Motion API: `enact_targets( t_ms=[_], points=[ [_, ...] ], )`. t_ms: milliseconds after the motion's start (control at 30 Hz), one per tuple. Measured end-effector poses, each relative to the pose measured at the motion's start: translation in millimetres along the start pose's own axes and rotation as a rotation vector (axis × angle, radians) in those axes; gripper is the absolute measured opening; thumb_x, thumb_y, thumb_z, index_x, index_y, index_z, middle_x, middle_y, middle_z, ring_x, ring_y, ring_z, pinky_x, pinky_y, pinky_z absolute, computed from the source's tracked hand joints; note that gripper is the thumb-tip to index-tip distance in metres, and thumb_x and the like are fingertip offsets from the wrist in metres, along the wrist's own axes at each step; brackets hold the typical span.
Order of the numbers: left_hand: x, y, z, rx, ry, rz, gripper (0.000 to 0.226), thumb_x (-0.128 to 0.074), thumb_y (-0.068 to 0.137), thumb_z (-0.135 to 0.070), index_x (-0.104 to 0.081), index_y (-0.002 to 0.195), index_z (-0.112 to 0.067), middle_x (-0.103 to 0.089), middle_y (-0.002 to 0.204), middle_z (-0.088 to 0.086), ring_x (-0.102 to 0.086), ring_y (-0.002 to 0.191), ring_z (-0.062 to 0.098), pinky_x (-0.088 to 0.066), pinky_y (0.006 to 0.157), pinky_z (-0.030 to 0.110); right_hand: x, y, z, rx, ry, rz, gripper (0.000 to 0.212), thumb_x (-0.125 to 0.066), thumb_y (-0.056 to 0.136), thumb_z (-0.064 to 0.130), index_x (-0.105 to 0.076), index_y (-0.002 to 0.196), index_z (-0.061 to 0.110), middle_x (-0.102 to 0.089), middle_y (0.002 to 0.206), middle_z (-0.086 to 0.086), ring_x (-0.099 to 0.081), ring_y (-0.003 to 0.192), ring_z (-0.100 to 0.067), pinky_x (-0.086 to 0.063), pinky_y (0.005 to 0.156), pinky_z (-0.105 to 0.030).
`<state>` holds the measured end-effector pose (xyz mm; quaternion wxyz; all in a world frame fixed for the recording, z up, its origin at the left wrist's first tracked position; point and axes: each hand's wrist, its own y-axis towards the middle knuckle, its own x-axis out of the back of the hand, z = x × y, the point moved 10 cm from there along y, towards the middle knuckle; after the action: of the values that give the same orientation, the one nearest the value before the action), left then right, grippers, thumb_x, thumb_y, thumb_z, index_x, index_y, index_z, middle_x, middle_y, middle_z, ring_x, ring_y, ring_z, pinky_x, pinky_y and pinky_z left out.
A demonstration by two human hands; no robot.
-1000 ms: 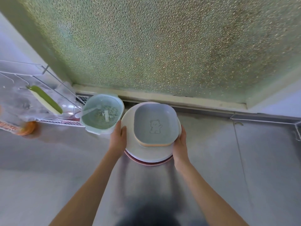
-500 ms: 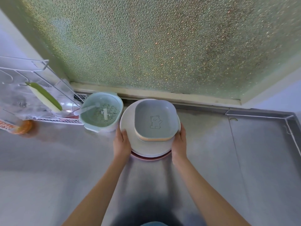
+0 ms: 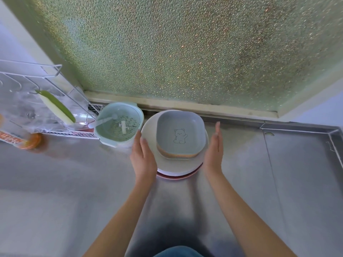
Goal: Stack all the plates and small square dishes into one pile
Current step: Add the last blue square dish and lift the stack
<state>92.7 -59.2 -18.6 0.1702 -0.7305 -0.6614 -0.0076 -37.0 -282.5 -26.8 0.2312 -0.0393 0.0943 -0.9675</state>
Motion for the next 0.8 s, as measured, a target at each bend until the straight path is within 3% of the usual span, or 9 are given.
enact_targets(
  t_ms=[67, 133, 200, 333, 467, 633, 800],
  points=[
    [-31.2, 7.7, -1.1, 0.117, -0.109, 0.207, 0.046, -0.027, 0.099, -0.043, -0.04, 0.141, -0.029, -0.04, 0.148, -0.008, -0.033, 0.138, 0.011, -0.022, 0.119, 0.037, -19.2, 2.1, 3.0, -0.036, 0.051, 0.082, 0.042, -0.024, 0.103, 0.022, -0.029, 0.145, 0.021, -0.03, 0.148, 0.015, -0.028, 0.133, 0.004, -0.026, 0.102, -0.002],
    [-52.5, 12.4, 2.2, 0.185, -0.136, 0.356, 0.048, -0.024, 0.099, -0.046, -0.035, 0.143, -0.031, -0.037, 0.15, -0.007, -0.032, 0.139, 0.012, -0.021, 0.119, 0.037, -33.5, 1.7, -0.4, -0.077, 0.084, 0.121, 0.042, -0.023, 0.103, 0.025, -0.033, 0.143, 0.023, -0.035, 0.148, 0.009, -0.032, 0.135, -0.004, -0.027, 0.112, -0.021],
    [-52.8, 20.4, 2.0, 0.127, -0.133, 0.375, 0.047, -0.024, 0.099, -0.045, -0.035, 0.143, -0.033, -0.038, 0.149, -0.007, -0.033, 0.138, 0.012, -0.023, 0.118, 0.037, -40.6, -1.1, -1.3, -0.089, 0.095, 0.108, 0.04, -0.024, 0.103, 0.026, -0.038, 0.141, 0.025, -0.041, 0.145, 0.005, -0.037, 0.134, -0.009, -0.029, 0.114, -0.031],
    [-41.8, 29.7, -1.5, 0.022, -0.127, 0.355, 0.042, -0.024, 0.101, -0.036, -0.039, 0.14, -0.033, -0.04, 0.145, -0.013, -0.035, 0.135, 0.006, -0.025, 0.117, 0.036, -50.1, -8.9, -3.3, -0.101, 0.096, 0.115, 0.041, -0.024, 0.103, 0.025, -0.036, 0.142, 0.021, -0.041, 0.145, 0.004, -0.038, 0.134, -0.011, -0.028, 0.115, -0.036],
    [-40.2, 23.9, -7.7, 0.001, -0.142, 0.354, 0.039, -0.023, 0.102, -0.029, -0.039, 0.138, -0.033, -0.039, 0.138, -0.018, -0.035, 0.129, 0.002, -0.026, 0.109, 0.024, -50.1, -10.6, 0.1, -0.098, 0.104, 0.117, 0.041, -0.025, 0.103, 0.024, -0.037, 0.142, 0.018, -0.043, 0.143, 0.005, -0.039, 0.132, -0.009, -0.03, 0.113, -0.032],
    [-43.7, 23.1, 9.1, 0.048, -0.109, 0.344, 0.051, -0.026, 0.091, -0.049, -0.036, 0.14, -0.039, -0.038, 0.147, -0.014, -0.032, 0.138, 0.009, -0.025, 0.118, 0.042, -41.9, -10.4, -4.0, -0.1, 0.112, 0.074, 0.038, -0.026, 0.103, 0.025, -0.041, 0.138, 0.024, -0.048, 0.131, 0.012, -0.044, 0.125, -0.005, -0.033, 0.107, -0.023],
    [-43.0, 22.6, 10.8, 0.05, -0.103, 0.319, 0.054, -0.027, 0.087, -0.053, -0.038, 0.138, -0.042, -0.04, 0.146, -0.013, -0.034, 0.138, 0.011, -0.027, 0.116, 0.044, -42.6, -8.9, -5.5, -0.094, 0.102, 0.087, 0.039, -0.025, 0.103, 0.026, -0.041, 0.139, 0.023, -0.049, 0.131, 0.011, -0.044, 0.124, -0.006, -0.034, 0.107, -0.023]
  ],
)
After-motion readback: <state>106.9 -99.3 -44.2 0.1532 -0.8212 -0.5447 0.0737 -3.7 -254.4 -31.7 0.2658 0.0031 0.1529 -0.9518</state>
